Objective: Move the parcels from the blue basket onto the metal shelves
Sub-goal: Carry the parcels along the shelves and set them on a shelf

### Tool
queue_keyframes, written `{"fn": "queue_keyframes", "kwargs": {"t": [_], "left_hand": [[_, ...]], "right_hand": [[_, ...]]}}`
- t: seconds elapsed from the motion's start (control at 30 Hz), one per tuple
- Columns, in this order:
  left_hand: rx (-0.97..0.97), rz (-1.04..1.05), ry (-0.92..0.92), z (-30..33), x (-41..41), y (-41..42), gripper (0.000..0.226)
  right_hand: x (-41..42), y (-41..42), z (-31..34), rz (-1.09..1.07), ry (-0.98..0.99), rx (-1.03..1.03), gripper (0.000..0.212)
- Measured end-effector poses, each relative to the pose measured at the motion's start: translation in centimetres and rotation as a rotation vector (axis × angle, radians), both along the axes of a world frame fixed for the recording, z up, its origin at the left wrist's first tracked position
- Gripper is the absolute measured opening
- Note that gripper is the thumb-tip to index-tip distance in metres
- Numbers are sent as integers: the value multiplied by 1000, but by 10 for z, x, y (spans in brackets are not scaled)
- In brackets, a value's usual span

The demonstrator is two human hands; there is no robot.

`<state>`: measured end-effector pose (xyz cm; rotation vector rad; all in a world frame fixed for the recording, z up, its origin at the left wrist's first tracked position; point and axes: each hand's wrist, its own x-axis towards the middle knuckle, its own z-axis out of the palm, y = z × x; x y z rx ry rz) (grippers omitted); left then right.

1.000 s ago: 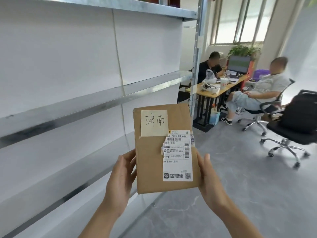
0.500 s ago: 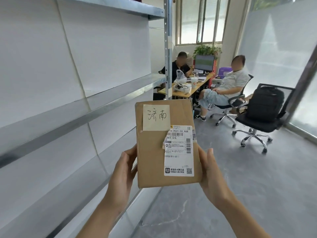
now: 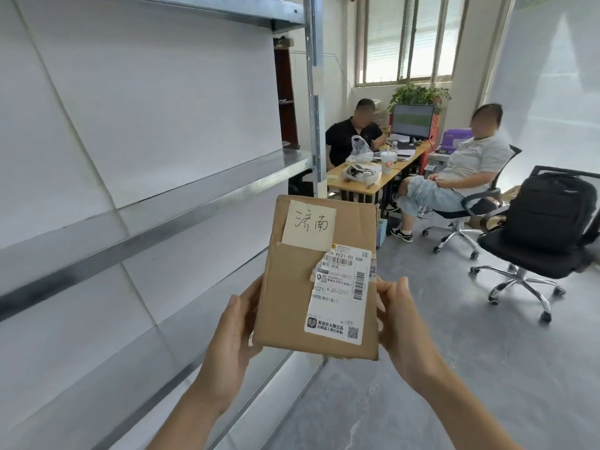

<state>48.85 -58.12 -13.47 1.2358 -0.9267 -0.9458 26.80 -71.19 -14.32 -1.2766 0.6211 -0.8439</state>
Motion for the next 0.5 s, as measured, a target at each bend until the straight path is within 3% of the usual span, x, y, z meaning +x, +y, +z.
{"fn": "queue_keyframes", "kwargs": {"t": [0.37, 0.5], "left_hand": [[-47, 167, 48, 29, -39, -115, 63], [-35, 295, 75, 32, -35, -153, 54]], "right_hand": [[-13, -157, 32, 92, -25, 30, 86], [-5, -207, 45, 120, -42, 16, 71]]}}
